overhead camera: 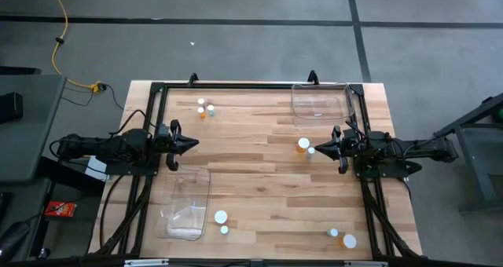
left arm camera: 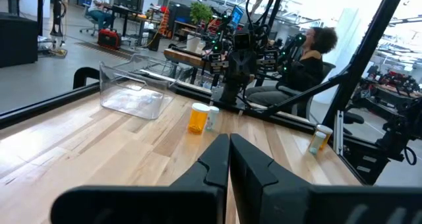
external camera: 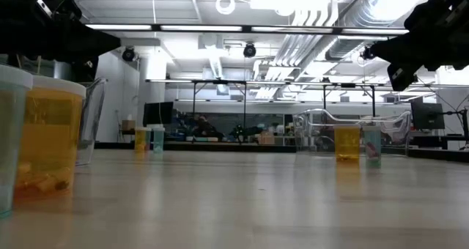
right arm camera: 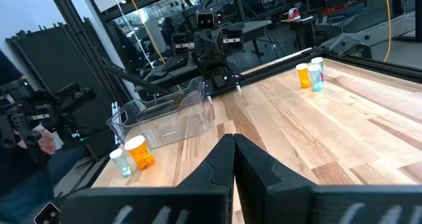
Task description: Pick and place medicine bottles into bin by pill shape (circle, oval)
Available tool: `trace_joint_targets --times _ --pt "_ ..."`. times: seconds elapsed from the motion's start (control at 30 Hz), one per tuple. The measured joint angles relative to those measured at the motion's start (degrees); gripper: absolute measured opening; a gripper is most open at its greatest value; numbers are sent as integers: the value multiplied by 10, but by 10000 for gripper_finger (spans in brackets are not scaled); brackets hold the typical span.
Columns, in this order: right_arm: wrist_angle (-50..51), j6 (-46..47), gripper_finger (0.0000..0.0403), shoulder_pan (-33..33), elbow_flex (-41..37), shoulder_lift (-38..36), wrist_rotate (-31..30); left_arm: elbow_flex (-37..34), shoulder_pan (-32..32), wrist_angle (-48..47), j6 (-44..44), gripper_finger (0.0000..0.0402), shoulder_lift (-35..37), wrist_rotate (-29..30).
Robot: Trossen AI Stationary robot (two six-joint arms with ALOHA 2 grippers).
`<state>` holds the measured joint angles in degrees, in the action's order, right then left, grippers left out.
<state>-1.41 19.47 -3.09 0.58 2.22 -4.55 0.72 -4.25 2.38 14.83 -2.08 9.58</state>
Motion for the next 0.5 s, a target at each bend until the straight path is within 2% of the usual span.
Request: trace_joint_targets --times 0.17,0.27,0.33,0.43,0.5 --pt "0 0 0 0 0 0 0 0 0 8 16 3 0 0" --pt "0 0 0 0 0 0 0 0 0 52 76 3 0 1" --pt "0 0 0 0 0 0 0 0 0 114 128 3 0 3" --pt "0 0 0 0 0 0 0 1 0 218 149 3 -10 42" --pt "0 0 0 0 0 0 0 13 0 238 148 7 -29 80"
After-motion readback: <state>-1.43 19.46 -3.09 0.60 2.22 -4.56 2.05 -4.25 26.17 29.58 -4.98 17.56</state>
